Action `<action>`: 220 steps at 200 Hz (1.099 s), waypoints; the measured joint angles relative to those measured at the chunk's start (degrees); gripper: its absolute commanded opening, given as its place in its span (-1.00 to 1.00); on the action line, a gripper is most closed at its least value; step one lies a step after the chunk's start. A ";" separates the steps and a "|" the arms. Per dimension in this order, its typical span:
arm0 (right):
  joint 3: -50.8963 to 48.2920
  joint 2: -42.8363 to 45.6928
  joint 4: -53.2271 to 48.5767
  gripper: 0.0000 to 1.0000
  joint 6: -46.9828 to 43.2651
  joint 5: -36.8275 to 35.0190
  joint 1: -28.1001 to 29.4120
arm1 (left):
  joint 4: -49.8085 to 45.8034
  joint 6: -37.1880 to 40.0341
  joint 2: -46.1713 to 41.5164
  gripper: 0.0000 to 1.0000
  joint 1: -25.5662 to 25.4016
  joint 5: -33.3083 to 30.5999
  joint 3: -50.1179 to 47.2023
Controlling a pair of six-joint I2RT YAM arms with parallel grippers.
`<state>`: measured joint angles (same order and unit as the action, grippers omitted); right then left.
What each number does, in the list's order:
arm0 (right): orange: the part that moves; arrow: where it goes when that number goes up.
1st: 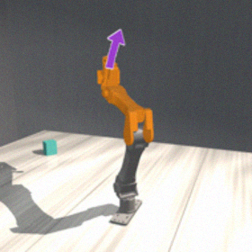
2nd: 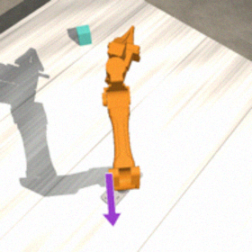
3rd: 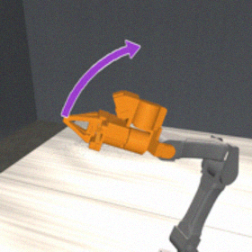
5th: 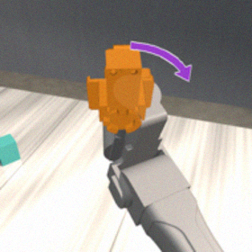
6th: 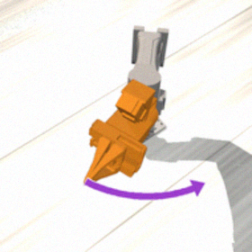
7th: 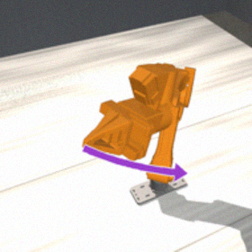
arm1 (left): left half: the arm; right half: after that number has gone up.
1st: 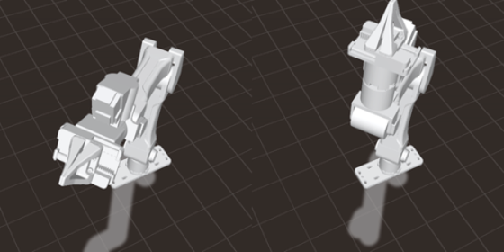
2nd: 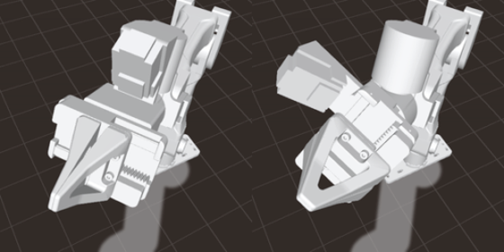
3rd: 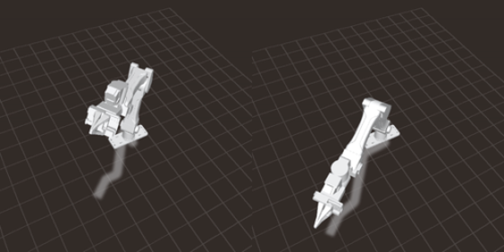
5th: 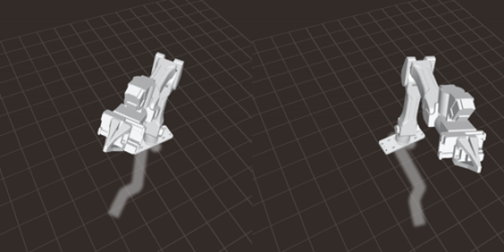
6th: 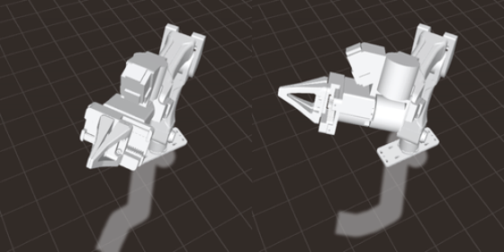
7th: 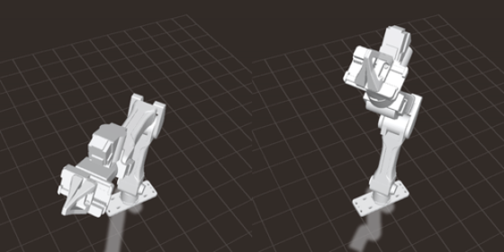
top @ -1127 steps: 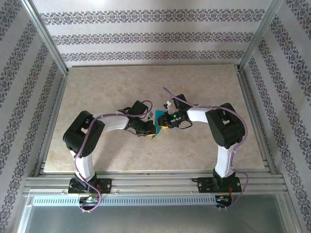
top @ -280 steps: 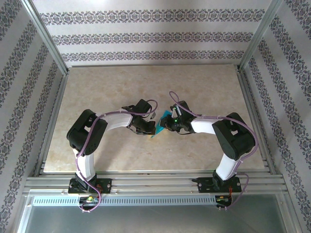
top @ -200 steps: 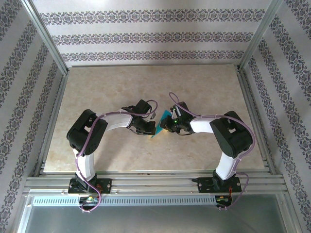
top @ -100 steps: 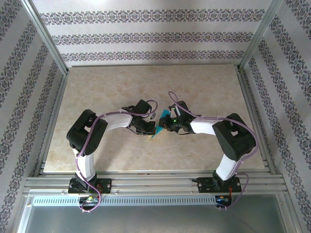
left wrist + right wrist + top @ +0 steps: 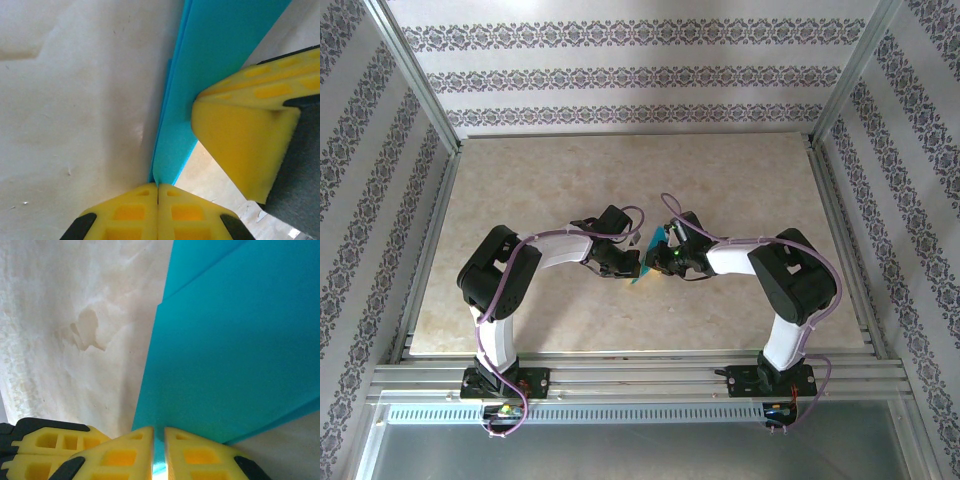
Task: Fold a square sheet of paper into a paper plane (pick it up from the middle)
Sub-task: Fold the wing for the fifth time at the center of the table.
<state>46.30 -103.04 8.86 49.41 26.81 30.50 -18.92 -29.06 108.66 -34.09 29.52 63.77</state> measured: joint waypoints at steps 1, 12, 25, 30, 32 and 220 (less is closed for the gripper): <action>0.00 0.00 -0.02 -0.68 0.02 0.00 0.00 | 0.00 0.00 0.00 -0.85 0.00 0.00 0.00; 0.09 -0.04 -0.26 -0.68 0.02 -0.07 0.00 | -0.04 0.00 0.00 -0.78 0.00 0.00 0.00; 0.17 -0.15 -0.50 -0.68 0.02 -0.11 -0.02 | -0.61 0.20 -0.02 -0.69 0.00 -0.22 0.17; 0.24 -0.22 -0.61 -0.68 0.00 -0.13 0.00 | -1.11 0.37 -0.07 -0.64 0.00 -0.28 0.39; 0.28 -0.24 -0.68 -0.68 0.02 -0.15 0.00 | -1.36 0.39 -0.07 -0.62 0.00 -0.33 0.48; 1.95 -1.22 -3.30 -0.74 0.00 0.31 -0.39 | 2.36 -8.76 -0.94 -0.92 0.81 3.02 -0.22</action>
<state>48.25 -104.27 5.56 49.41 27.11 30.11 -16.56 -37.82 107.72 -33.28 32.53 63.55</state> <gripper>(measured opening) 0.133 0.059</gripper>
